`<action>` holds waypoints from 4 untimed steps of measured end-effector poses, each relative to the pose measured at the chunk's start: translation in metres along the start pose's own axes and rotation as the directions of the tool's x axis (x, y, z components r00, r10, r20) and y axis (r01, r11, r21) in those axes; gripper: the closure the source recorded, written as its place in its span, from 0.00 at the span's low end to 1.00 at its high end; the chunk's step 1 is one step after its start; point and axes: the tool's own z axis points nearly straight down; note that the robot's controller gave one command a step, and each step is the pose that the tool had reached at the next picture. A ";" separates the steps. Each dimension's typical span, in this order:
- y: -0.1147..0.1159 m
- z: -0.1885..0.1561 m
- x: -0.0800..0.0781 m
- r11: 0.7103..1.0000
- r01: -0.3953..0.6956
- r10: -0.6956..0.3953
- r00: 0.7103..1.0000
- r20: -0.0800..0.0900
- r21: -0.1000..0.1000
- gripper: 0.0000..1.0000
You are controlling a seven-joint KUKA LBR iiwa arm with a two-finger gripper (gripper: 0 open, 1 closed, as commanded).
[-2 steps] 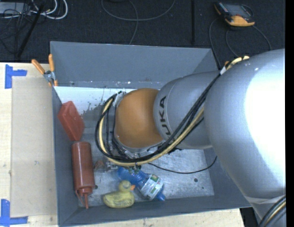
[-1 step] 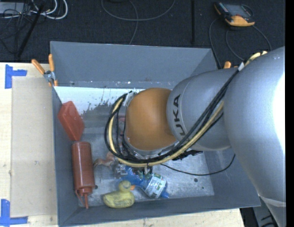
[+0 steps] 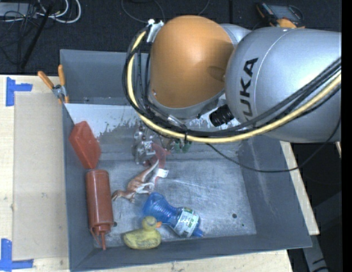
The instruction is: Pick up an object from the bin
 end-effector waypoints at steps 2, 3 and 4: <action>-0.001 0.001 0.000 1.000 -0.003 0.003 1.000 -0.003 0.001 0.00; -0.023 0.043 0.032 1.000 0.016 -0.016 1.000 0.001 -0.001 0.00; -0.012 0.089 -0.003 0.998 0.063 -0.063 0.998 0.002 0.001 0.00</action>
Offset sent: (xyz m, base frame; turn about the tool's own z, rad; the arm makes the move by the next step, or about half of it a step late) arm 0.0000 0.0000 0.0000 0.0000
